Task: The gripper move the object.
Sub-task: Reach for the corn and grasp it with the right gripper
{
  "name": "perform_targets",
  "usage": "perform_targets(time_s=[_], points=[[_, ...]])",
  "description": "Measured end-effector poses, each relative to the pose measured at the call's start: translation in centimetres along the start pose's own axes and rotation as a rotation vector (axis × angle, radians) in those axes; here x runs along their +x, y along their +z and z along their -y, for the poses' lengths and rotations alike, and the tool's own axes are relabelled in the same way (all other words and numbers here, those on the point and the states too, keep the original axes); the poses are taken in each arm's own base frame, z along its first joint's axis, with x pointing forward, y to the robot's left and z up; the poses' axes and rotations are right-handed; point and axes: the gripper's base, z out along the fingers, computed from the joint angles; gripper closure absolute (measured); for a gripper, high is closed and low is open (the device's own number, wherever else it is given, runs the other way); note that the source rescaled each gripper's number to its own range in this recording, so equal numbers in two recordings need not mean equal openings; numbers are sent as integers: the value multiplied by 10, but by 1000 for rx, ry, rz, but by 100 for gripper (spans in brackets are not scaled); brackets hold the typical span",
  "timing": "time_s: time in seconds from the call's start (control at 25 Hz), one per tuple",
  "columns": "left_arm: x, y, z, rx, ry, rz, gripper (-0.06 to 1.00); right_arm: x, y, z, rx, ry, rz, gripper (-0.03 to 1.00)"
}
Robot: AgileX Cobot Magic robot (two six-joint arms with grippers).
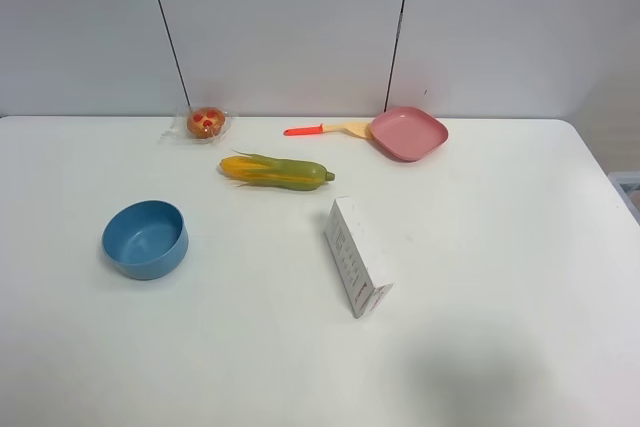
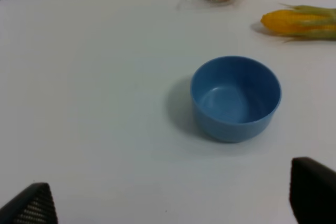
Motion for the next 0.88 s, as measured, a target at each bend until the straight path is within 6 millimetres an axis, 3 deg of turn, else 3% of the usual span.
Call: perform_targets(time_s=[0.04,0.88], points=[[0,0,0,0,0,0,-6,0,0,0,0,0,0,2],[0,0,0,0,0,0,-6,0,0,0,0,0,0,2]])
